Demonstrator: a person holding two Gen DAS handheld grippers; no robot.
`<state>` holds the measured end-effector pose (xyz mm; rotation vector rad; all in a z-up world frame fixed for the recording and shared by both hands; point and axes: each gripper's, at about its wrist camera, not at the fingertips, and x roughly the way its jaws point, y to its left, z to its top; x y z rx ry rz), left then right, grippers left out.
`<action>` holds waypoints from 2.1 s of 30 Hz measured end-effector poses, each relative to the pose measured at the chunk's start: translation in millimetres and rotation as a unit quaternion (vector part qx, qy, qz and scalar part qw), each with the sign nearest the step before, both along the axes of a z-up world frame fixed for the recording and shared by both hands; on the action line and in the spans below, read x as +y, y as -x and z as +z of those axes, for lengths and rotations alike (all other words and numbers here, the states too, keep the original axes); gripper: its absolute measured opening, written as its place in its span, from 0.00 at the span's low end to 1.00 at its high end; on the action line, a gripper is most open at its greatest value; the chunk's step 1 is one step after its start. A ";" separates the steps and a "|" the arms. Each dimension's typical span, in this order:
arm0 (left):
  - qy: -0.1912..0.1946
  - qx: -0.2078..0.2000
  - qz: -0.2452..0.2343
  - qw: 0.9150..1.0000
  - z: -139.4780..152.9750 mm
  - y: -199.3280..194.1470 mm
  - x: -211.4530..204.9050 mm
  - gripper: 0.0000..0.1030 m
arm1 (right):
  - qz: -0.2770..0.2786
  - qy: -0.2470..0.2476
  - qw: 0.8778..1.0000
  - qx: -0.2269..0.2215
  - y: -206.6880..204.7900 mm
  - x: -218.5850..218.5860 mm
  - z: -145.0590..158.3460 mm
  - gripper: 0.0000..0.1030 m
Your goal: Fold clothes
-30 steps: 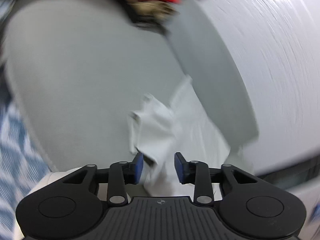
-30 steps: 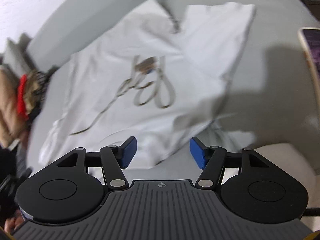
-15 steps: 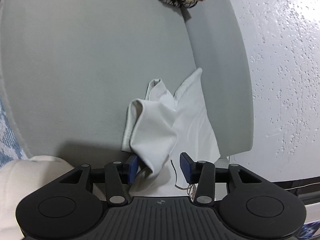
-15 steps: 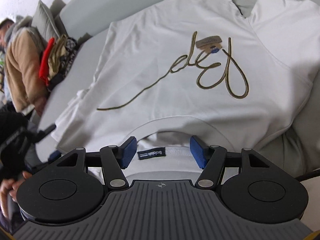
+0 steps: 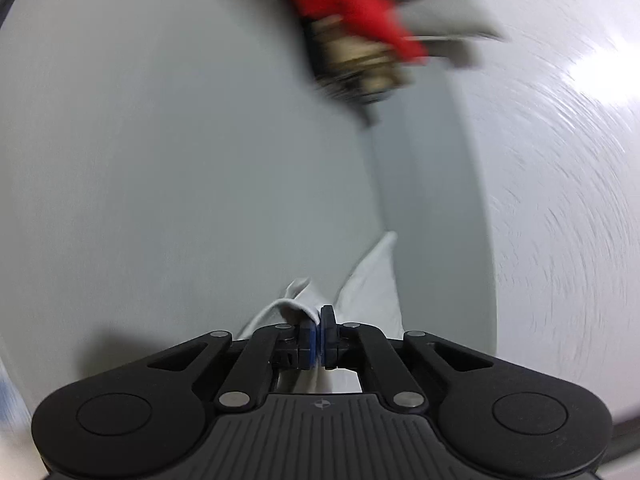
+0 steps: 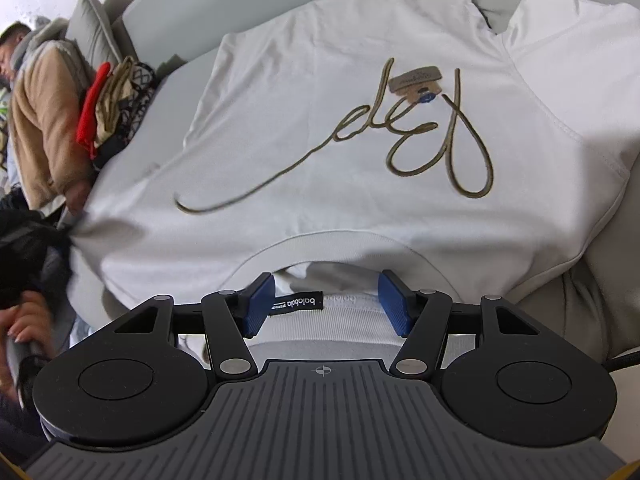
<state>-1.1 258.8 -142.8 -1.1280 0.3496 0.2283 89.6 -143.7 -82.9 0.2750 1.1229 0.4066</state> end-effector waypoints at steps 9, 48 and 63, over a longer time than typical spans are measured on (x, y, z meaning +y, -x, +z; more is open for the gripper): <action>-0.138 0.104 -0.037 0.984 6.5 26.0 -4.7 0.16 | 0.006 -0.001 1.000 0.003 -1.9 -4.6 1.0 0.62; -0.243 0.233 -0.203 0.920 48.7 -9.2 -97.6 0.37 | -0.221 -0.059 0.974 0.008 20.1 -141.4 20.1 0.50; -0.175 0.241 -0.266 0.917 20.2 -14.7 -187.0 0.53 | -0.217 -0.055 0.974 0.036 -2.0 -154.0 -16.9 0.56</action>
